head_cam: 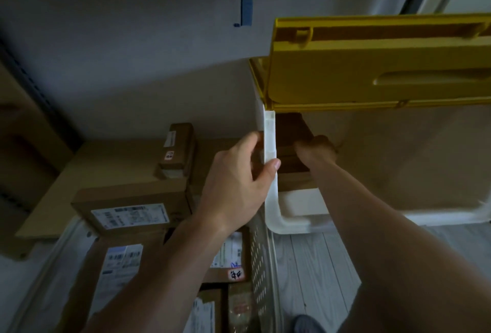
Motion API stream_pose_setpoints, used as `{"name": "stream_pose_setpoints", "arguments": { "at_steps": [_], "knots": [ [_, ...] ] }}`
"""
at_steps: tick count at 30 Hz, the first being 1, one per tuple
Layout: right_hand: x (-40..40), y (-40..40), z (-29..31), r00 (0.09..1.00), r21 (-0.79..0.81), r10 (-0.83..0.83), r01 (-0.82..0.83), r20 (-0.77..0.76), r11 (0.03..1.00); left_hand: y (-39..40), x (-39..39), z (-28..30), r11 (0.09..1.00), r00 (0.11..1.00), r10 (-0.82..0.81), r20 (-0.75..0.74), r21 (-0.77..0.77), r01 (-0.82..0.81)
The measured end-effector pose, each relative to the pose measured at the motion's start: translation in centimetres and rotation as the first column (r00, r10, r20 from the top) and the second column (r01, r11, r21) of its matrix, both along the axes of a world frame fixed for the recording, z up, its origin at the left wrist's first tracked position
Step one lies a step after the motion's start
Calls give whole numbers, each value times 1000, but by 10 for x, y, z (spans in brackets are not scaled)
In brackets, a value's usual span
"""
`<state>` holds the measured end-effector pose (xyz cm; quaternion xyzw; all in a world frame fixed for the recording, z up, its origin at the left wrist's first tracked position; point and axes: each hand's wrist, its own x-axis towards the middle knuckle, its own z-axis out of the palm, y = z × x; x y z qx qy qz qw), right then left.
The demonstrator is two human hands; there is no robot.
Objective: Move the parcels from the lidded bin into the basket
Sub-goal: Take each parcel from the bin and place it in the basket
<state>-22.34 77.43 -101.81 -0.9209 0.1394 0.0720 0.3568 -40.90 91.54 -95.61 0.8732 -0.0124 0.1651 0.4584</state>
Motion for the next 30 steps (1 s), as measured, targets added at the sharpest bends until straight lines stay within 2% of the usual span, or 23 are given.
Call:
{"name": "stream_pose_setpoints", "arguments": {
  "at_steps": [3,7,12,14,18,22,26,30],
  "knots": [
    [3,2,2,988,52,-143,141,57,989,0,-1,1,1000,1000,-16,-19,-22,15],
    [5,2,2,981,163,-175,160,84,974,0,-1,2,1000,1000,-15,-9,-17,15],
    [-4,-4,14,964,229,-209,168,166,959,-4,-4,4,999,1000,-17,-4,31,17],
    [-5,-9,17,960,279,-237,189,150,942,-5,-7,4,997,999,-25,-22,69,27],
    [-11,-15,27,950,552,-313,252,17,795,-6,-14,5,996,997,-62,-51,57,65],
    [-22,-31,43,950,704,-304,261,-67,660,-3,-17,4,998,999,-45,-24,-38,44],
    [-43,-62,64,938,777,-345,245,-39,580,0,-24,13,997,999,-42,-9,-70,41],
    [-74,-99,87,923,796,-385,234,0,559,2,-31,24,993,999,-20,31,-116,23]
  ]
}}
